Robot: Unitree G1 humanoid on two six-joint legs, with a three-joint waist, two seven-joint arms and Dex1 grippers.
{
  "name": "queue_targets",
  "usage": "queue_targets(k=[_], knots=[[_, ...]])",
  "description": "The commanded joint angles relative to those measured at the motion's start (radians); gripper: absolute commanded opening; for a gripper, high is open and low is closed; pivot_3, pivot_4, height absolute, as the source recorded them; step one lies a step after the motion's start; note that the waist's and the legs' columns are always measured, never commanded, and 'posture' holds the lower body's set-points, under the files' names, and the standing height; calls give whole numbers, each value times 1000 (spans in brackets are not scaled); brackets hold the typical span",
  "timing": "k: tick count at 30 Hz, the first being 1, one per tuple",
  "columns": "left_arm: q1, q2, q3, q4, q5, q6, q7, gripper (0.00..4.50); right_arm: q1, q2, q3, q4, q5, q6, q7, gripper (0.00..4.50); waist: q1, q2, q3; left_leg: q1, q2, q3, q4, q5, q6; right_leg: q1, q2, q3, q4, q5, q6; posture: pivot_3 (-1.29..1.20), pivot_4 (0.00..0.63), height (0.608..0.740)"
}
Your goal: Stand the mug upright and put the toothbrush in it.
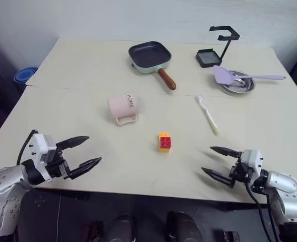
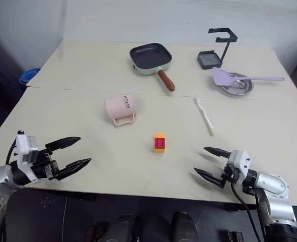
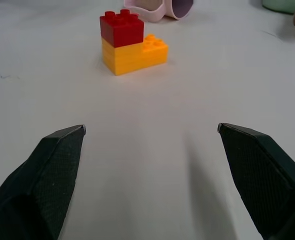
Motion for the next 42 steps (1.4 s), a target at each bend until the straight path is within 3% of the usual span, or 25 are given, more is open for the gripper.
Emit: queue_targets(k=[1, 6, 13, 16, 18, 21, 24, 28, 32, 36, 42], knots=[[-6, 40, -20, -93, -66, 48, -50, 4500, -102, -14, 75, -212, 93, 222, -52, 4440, -6, 1, 1, 0, 0, 0, 0, 0, 0, 0, 0, 0, 0, 0, 0, 0, 150, 740], [-61, 14, -73, -101, -41, 27, -39, 4500, -253, 5, 224, -265, 31, 386, -94, 4440, 4, 3, 2, 0, 1, 1, 0, 0, -2, -1, 1, 3, 1, -1, -1, 0, 150, 740], [-76, 8, -111, -82, -12, 15, -50, 4500, -438, 95, 360, -70, -134, 336, -133, 4440, 0, 3, 2, -1, -2, 1, 1, 0, 0, -2, 0, 2, 1, 0, 0, 0, 150, 740], [-81, -5, -109, -72, 3, -12, -45, 4500, -452, 113, 384, 6, -180, 279, -123, 3826, 2, 3, 2, -1, -2, 1, 1, 0, 0, -2, 0, 1, 1, 0, 0, 0, 150, 740], [-81, -14, -110, -62, 14, -31, -46, 4500, -461, 130, 380, 47, -191, 239, -124, 3063, 1, 3, 2, -2, -2, 1, 1, 0, 0, -2, 0, 1, 1, 0, 0, 0, 150, 740], [-80, -23, -118, -56, 24, -48, -50, 4500, -461, 140, 370, 65, -186, 214, -119, 2346, -1, 3, 2, -1, -2, 2, 1, 0, 0, -2, 0, 2, 1, 0, 0, 0, 150, 740], [-87, -24, -133, -49, 23, -49, -68, 4500, -443, 125, 331, 36, -138, 223, -91, 1525, -1, 3, 2, -1, -1, 2, 1, 0, 0, -2, 0, 2, 1, 0, 0, 0, 150, 740], [-99, -35, -150, -41, 24, -60, -76, 4500, -398, 83, 208, -80, -6, 317, -93, 1515, 4, 3, 2, -2, -1, 1, 1, 0, 0, -2, 0, 2, 1, 0, 0, 0, 150, 740], [-141, -32, -201, -65, 9, -52, -115, 4500, -292, -43, -53, -175, 126, 406, -148, 1515, 19, 3, 3, -2, -2, 1, 1, 0, 0, -2, -1, 1, 0, 0, 0, 0, 150, 740], [-224, -65, -242, -93, -10, -34, -85, 4500, -206, -197, -215, 37, 1, 243, -167, 1515, 29, 2, 3, -2, -3, 2, 1, 0, 1, -1, -1, 2, 0, 0, 1, 0, 150, 740], [-250, -84, -282, -45, 61, -74, -83, 4500, -272, -204, -259, 425, -67, 109, -237, 1515, 1, 2, 3, 3, -5, 10, 0, 0, 1, -1, 1, 7, 1, 1, 2, 0, 150, 740]])
